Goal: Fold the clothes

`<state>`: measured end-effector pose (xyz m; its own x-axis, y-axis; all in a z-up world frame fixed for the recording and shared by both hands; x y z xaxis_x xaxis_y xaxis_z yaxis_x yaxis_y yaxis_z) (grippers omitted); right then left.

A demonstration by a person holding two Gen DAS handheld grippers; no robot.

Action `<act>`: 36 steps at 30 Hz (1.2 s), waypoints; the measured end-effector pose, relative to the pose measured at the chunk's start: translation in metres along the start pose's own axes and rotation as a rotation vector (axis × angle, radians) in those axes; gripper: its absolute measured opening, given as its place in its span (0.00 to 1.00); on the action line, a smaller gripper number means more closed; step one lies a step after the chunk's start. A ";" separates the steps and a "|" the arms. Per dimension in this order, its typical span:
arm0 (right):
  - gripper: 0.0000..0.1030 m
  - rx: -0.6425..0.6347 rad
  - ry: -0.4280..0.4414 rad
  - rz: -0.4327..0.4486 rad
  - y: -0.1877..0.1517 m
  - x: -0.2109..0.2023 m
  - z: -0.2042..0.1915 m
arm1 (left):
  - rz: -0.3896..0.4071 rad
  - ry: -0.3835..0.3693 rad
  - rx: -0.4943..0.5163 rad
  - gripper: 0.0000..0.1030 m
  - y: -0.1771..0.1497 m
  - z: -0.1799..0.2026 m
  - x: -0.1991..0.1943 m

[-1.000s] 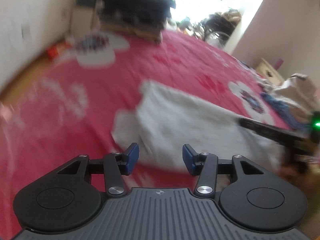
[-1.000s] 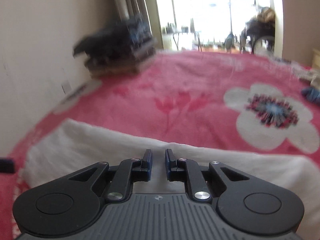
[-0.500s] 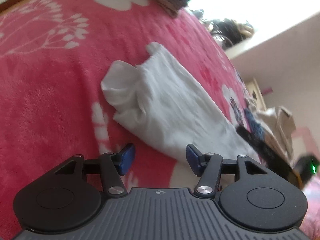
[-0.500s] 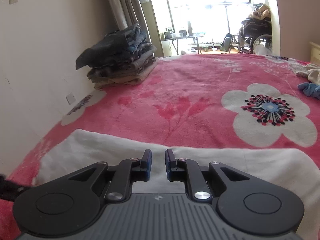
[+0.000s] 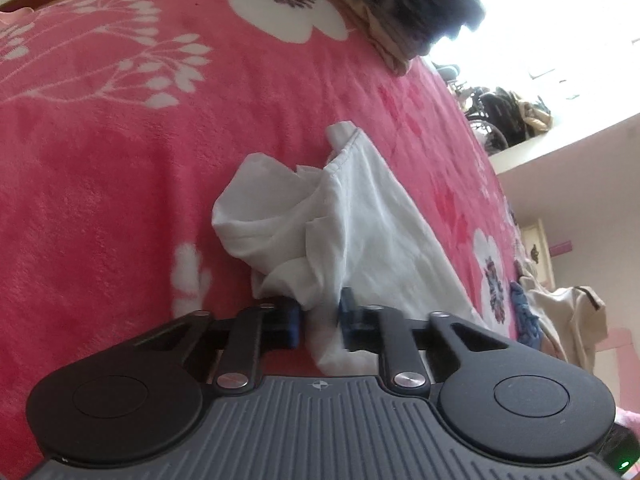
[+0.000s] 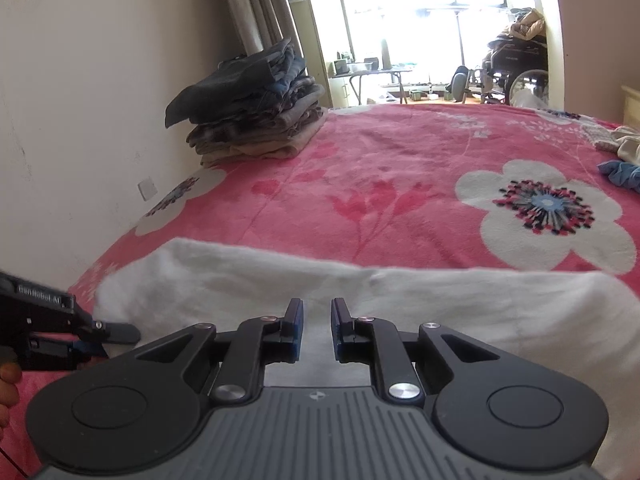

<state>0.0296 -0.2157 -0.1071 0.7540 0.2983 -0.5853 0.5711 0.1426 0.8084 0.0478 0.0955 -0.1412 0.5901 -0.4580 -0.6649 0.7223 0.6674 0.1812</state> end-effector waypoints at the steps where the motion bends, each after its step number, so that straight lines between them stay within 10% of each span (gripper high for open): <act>1: 0.16 -0.006 0.001 -0.012 -0.005 0.003 -0.002 | 0.007 0.000 0.011 0.10 -0.001 0.002 -0.001; 17: 0.16 0.155 -0.019 0.091 0.015 -0.052 0.048 | 0.197 -0.133 0.573 0.05 -0.035 0.112 -0.009; 31: 0.18 0.402 -0.198 0.117 -0.036 -0.146 0.158 | 0.042 -0.275 1.260 0.01 -0.204 0.183 0.064; 36: 0.18 0.503 -0.188 0.120 -0.055 -0.148 0.178 | 0.092 -0.271 1.300 0.01 -0.210 0.186 0.065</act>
<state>-0.0554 -0.4360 -0.0761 0.8419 0.1047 -0.5294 0.5278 -0.3647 0.7671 0.0013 -0.1833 -0.0878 0.5986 -0.6442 -0.4761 0.4032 -0.2713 0.8740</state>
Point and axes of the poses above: each gripper's, at about its wrist camera, not at the fingertips, and x roughly the way its jaws point, z to its right, y to its top, the point moved 2 cm from there along x, roughly the way its jaws point, and after that the axes turned 10 degrees about -x, right-handed, at the moved point
